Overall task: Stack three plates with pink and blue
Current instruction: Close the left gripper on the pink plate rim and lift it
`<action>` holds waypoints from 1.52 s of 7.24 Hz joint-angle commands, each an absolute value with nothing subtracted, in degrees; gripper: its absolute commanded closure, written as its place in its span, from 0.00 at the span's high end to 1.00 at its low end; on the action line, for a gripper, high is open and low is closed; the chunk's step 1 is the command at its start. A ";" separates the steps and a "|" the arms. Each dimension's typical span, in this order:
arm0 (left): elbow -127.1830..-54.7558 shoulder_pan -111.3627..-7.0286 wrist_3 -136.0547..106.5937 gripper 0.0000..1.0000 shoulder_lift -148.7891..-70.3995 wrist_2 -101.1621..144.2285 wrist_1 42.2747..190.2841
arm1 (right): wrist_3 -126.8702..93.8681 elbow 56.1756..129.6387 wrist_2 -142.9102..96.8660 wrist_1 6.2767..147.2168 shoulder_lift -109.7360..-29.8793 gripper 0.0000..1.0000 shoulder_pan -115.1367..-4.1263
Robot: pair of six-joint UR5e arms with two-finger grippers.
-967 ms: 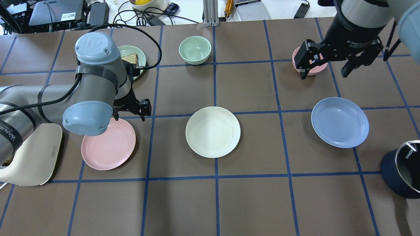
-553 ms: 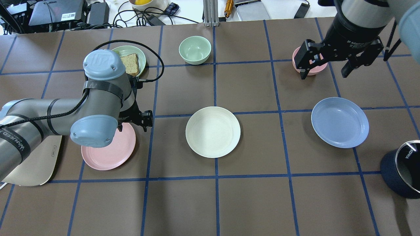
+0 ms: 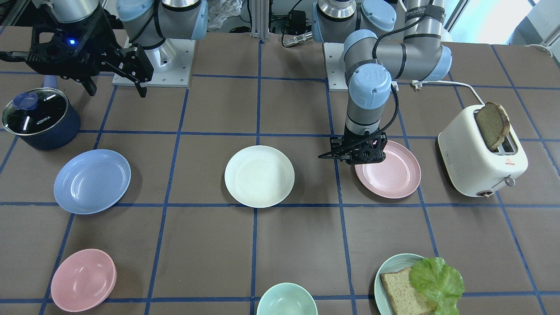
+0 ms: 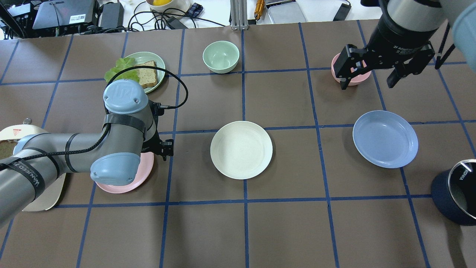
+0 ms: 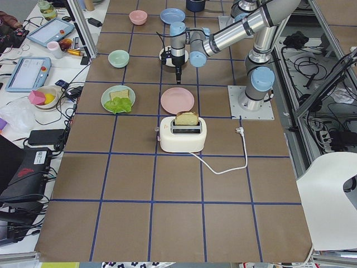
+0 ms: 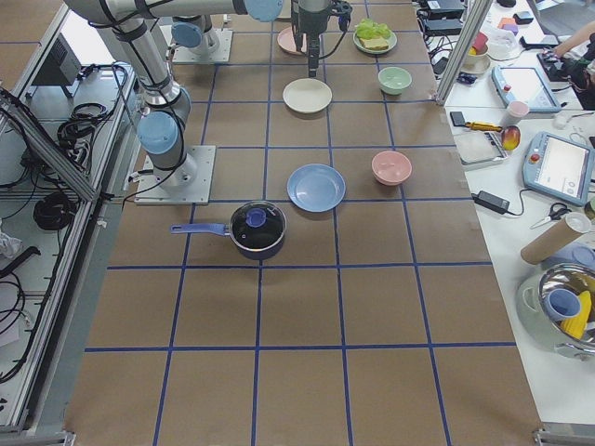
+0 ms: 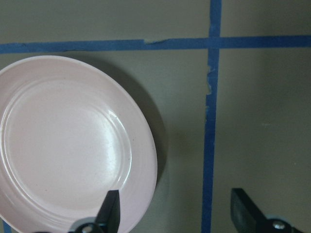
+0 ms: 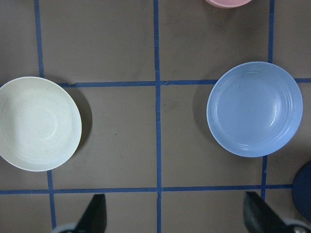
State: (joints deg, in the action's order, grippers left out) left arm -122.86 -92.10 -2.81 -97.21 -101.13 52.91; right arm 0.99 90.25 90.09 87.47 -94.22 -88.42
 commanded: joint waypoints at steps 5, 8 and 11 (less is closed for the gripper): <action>-123.22 -92.02 -5.71 0.71 -100.01 -102.48 51.69 | 0.97 90.18 90.09 87.45 -94.22 1.00 -88.42; -123.22 -91.59 -5.54 0.66 -101.68 -102.48 49.58 | 0.97 90.18 90.09 87.54 -94.22 1.00 -88.42; -123.13 -91.49 -5.01 0.59 -103.79 -102.48 46.85 | 0.97 90.18 90.09 87.45 -94.22 1.00 -88.42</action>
State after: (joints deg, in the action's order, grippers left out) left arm -123.15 -91.53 -5.16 -103.08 -102.46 47.49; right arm 0.97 90.18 90.09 87.46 -94.22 -88.44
